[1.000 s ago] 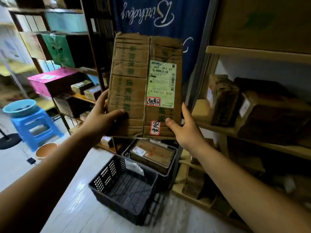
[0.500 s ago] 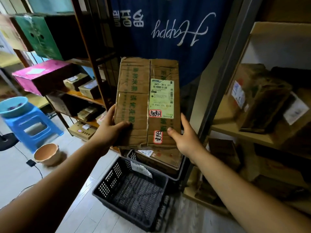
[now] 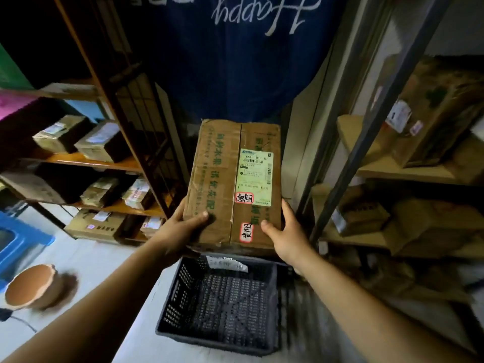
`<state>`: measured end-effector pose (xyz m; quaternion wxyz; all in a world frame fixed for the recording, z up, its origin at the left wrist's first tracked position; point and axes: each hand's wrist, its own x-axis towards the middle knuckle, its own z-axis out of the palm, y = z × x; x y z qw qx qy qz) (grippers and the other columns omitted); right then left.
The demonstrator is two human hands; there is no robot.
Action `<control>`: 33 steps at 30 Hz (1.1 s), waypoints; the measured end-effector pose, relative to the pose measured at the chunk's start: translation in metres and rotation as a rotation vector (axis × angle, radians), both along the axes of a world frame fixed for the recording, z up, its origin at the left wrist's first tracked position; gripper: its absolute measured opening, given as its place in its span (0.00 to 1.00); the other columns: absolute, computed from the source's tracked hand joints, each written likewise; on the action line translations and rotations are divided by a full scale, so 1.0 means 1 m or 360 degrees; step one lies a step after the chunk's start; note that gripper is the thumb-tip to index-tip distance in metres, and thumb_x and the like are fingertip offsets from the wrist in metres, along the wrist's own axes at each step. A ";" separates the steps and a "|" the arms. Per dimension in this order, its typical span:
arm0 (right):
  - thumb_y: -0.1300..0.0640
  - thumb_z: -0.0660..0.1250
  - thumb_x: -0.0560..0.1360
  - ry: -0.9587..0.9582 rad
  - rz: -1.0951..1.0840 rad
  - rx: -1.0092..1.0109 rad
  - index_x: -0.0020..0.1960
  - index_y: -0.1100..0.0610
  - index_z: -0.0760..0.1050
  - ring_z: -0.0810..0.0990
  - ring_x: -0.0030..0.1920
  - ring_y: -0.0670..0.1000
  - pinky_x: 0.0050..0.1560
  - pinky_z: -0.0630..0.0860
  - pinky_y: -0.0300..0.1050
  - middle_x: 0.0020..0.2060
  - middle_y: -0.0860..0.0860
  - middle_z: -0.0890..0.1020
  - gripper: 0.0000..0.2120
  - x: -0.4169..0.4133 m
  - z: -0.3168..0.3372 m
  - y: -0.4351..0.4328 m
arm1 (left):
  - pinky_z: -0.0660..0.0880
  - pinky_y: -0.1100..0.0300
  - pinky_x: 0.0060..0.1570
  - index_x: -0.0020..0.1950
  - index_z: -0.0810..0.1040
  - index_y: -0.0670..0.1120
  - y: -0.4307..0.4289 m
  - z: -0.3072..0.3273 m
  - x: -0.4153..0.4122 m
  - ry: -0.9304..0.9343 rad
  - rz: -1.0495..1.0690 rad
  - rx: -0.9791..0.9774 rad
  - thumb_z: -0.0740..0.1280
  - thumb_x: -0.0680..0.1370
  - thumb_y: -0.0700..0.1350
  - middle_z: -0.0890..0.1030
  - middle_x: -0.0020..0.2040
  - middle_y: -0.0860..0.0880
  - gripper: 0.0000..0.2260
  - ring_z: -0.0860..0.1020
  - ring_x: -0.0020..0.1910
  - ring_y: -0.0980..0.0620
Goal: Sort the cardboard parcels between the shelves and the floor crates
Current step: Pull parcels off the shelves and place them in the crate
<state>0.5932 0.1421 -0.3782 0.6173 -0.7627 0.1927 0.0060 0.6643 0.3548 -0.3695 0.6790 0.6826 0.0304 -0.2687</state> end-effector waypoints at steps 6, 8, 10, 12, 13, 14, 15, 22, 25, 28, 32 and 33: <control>0.59 0.66 0.78 0.0134 -0.0129 0.0080 0.78 0.51 0.49 0.70 0.56 0.44 0.54 0.69 0.38 0.62 0.47 0.72 0.36 0.001 -0.064 0.068 | 0.80 0.49 0.34 0.65 0.71 0.54 0.057 -0.068 0.019 0.0024 0.0084 -0.0092 0.66 0.77 0.37 0.83 0.50 0.47 0.20 0.83 0.45 0.44; 0.59 0.67 0.76 0.0156 -0.0123 0.0040 0.77 0.51 0.49 0.70 0.56 0.44 0.55 0.68 0.39 0.63 0.47 0.71 0.37 0.003 -0.090 0.076 | 0.80 0.50 0.33 0.64 0.72 0.53 0.069 -0.095 0.024 0.0037 0.0057 -0.0094 0.66 0.77 0.36 0.84 0.48 0.47 0.19 0.84 0.43 0.45; 0.58 0.68 0.76 0.0163 -0.0112 0.0009 0.77 0.50 0.47 0.67 0.58 0.43 0.56 0.66 0.39 0.60 0.44 0.68 0.39 0.005 -0.122 0.077 | 0.80 0.48 0.34 0.65 0.72 0.52 0.080 -0.130 0.031 0.0069 0.0003 -0.0086 0.66 0.76 0.36 0.84 0.49 0.46 0.19 0.84 0.43 0.43; 0.57 0.69 0.75 0.0159 -0.0135 0.0008 0.78 0.49 0.44 0.65 0.60 0.43 0.58 0.64 0.40 0.63 0.44 0.66 0.42 0.009 -0.165 0.071 | 0.80 0.45 0.36 0.66 0.71 0.52 0.088 -0.176 0.039 0.0093 -0.0089 -0.0035 0.67 0.75 0.37 0.83 0.53 0.44 0.21 0.83 0.43 0.41; 0.56 0.70 0.75 0.0142 -0.0154 -0.0010 0.78 0.48 0.42 0.65 0.63 0.44 0.60 0.64 0.41 0.67 0.46 0.66 0.44 0.012 -0.188 0.068 | 0.80 0.43 0.36 0.67 0.70 0.51 0.091 -0.203 0.042 0.0099 -0.0123 0.0002 0.68 0.74 0.38 0.81 0.55 0.42 0.23 0.83 0.43 0.41; 0.56 0.71 0.74 0.0126 -0.0189 -0.0030 0.78 0.48 0.42 0.65 0.66 0.46 0.62 0.64 0.42 0.70 0.48 0.65 0.45 0.014 -0.208 0.063 | 0.80 0.41 0.37 0.67 0.69 0.50 0.094 -0.226 0.046 0.0105 -0.0136 0.0052 0.70 0.72 0.39 0.80 0.57 0.41 0.25 0.82 0.43 0.40; 0.56 0.71 0.74 0.0108 -0.0228 -0.0038 0.78 0.48 0.42 0.65 0.69 0.48 0.65 0.64 0.44 0.72 0.49 0.64 0.46 0.018 -0.225 0.058 | 0.80 0.39 0.38 0.67 0.69 0.48 0.098 -0.244 0.050 0.0106 -0.0157 0.0099 0.74 0.69 0.40 0.79 0.59 0.39 0.29 0.82 0.43 0.40; 0.58 0.73 0.72 -0.0017 -0.0420 -0.0123 0.78 0.47 0.45 0.64 0.71 0.50 0.67 0.63 0.45 0.73 0.50 0.62 0.47 0.031 -0.375 0.033 | 0.80 0.45 0.32 0.59 0.71 0.46 0.107 -0.384 0.059 0.0130 -0.0448 0.0208 0.84 0.42 0.57 0.82 0.48 0.40 0.48 0.83 0.38 0.42; 0.55 0.75 0.69 0.0006 -0.0447 -0.0174 0.77 0.45 0.47 0.64 0.71 0.52 0.70 0.64 0.50 0.74 0.50 0.61 0.48 0.035 -0.425 0.030 | 0.80 0.43 0.34 0.64 0.70 0.45 0.115 -0.424 0.066 0.0127 -0.0493 0.0227 0.84 0.45 0.54 0.79 0.55 0.35 0.50 0.81 0.44 0.36; 0.51 0.78 0.65 -0.0008 -0.0509 -0.0203 0.75 0.44 0.53 0.68 0.69 0.54 0.68 0.68 0.52 0.72 0.50 0.64 0.47 0.041 -0.464 0.025 | 0.71 0.28 0.52 0.62 0.73 0.45 0.123 -0.448 0.075 0.0104 -0.0552 0.0223 0.85 0.46 0.53 0.79 0.57 0.34 0.47 0.78 0.52 0.31; 0.54 0.77 0.67 -0.0145 -0.0588 -0.0211 0.66 0.50 0.68 0.77 0.57 0.50 0.52 0.73 0.39 0.59 0.51 0.76 0.32 0.039 -0.488 0.028 | 0.77 0.35 0.46 0.58 0.77 0.44 0.131 -0.458 0.089 0.0002 -0.0612 0.0271 0.85 0.45 0.52 0.82 0.53 0.35 0.44 0.81 0.46 0.36; 0.56 0.77 0.67 -0.0203 -0.0596 -0.0223 0.63 0.51 0.70 0.78 0.53 0.48 0.48 0.72 0.34 0.54 0.49 0.78 0.27 0.036 -0.491 0.031 | 0.79 0.42 0.42 0.56 0.78 0.45 0.134 -0.462 0.092 -0.0015 -0.0600 0.0287 0.85 0.43 0.53 0.83 0.50 0.38 0.43 0.83 0.43 0.39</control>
